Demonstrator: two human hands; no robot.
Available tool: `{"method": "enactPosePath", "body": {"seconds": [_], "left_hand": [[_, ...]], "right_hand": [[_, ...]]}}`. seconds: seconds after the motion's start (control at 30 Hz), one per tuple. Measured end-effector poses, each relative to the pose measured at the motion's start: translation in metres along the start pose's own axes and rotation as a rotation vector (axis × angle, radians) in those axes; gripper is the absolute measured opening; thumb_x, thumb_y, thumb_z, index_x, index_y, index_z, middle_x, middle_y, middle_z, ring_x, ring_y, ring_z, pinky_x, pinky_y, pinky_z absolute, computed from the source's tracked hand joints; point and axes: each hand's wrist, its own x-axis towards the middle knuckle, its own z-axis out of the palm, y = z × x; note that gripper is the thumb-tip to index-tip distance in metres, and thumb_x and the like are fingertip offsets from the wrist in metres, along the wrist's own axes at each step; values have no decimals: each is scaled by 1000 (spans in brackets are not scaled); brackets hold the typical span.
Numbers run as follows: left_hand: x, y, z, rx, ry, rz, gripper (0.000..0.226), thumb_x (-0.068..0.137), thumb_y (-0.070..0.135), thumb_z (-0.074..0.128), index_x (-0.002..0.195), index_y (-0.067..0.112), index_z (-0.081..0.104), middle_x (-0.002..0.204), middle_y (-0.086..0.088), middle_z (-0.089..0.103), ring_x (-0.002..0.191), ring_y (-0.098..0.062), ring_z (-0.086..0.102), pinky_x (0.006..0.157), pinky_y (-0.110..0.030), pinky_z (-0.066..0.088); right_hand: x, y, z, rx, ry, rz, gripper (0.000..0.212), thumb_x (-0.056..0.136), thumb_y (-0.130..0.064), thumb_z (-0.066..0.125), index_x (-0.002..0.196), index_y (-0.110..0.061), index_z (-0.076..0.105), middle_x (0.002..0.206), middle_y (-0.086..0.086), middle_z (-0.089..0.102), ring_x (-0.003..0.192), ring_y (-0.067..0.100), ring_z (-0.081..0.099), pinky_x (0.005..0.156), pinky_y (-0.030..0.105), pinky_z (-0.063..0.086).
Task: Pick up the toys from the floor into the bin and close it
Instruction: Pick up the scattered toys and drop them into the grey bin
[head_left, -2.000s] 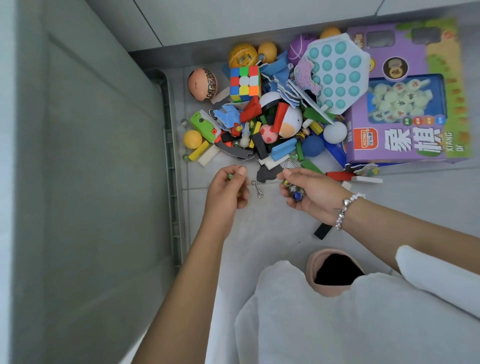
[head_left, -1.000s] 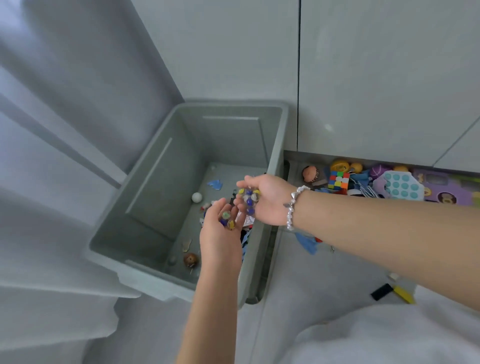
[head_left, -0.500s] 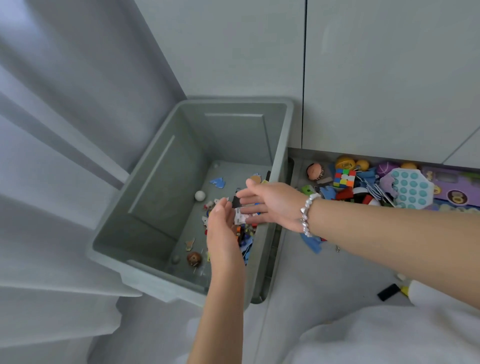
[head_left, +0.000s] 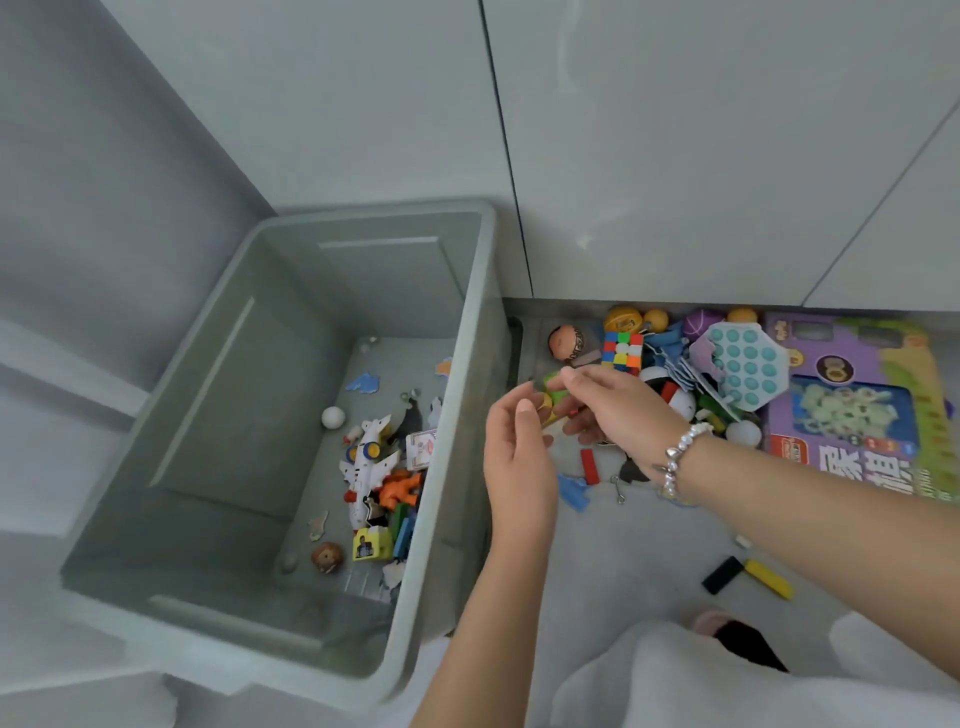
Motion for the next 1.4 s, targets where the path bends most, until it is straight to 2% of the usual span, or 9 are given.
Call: {"method": "enactPosePath", "body": {"seconds": [0.33,0.43,0.6,0.7,0.83,0.93,1.13,1.3,1.4], "left_hand": [[76,-78,69,183,-65,-177,17,99,24,41,90,29,55,94,8,60,98,-15,59,88,-33,48],[107,-89,86,249,-34,-198,13,98,27,43,102,21,54,101,5,59,98,-13,55,84,-28,44],[166,-101,109,447,-20,-108,42,97,38,45,134,19,45,133,2,43,123,-17,45,99,-31,38],[202,-110,122,553,-63,-56,52,97,36,45,145,21,32,152,-5,25,138,-24,30,110,-39,32],[230,-134,133,618,-122,-107,60,93,37,52,146,29,27,151,-6,25,135,-29,34,108,-49,36],[236,-144,131,588,-105,-90,59,86,33,64,137,26,37,140,-9,37,124,-29,45,97,-40,44],[202,-120,126,288,-112,13,53,81,21,71,125,26,42,125,5,46,107,-11,50,73,-16,46],[163,-106,135,238,-484,106,49,81,26,71,124,33,49,116,19,52,100,8,52,83,-13,47],[159,-106,139,221,-631,79,51,84,30,68,131,34,49,124,12,56,109,1,55,91,-22,48]], "right_hand": [[62,99,-38,-209,118,15,24,94,-33,47,108,-17,59,93,-8,60,87,8,56,65,15,41],[84,114,-52,-287,144,-12,21,94,-31,48,105,-17,60,101,-4,62,92,11,56,67,17,40],[118,122,-71,-367,176,-41,19,92,-31,51,102,-18,60,100,4,62,76,10,55,65,22,42],[134,120,-80,-402,213,-38,22,93,-31,48,107,-17,59,104,0,58,85,14,57,65,24,43],[144,126,-87,-355,277,-14,25,94,-31,48,110,-15,58,110,1,57,93,10,51,73,21,37],[141,136,-86,-345,285,-6,25,94,-30,49,111,-15,58,104,1,61,88,11,55,64,16,40],[136,132,-86,-99,290,58,30,95,-34,46,121,-21,52,105,-3,59,82,9,63,71,29,55],[144,119,-93,322,209,145,39,93,-46,43,129,-30,45,127,5,53,107,23,61,84,42,56],[144,117,-99,515,181,175,34,94,-36,47,127,-25,48,127,10,52,109,27,59,73,34,58]]}}
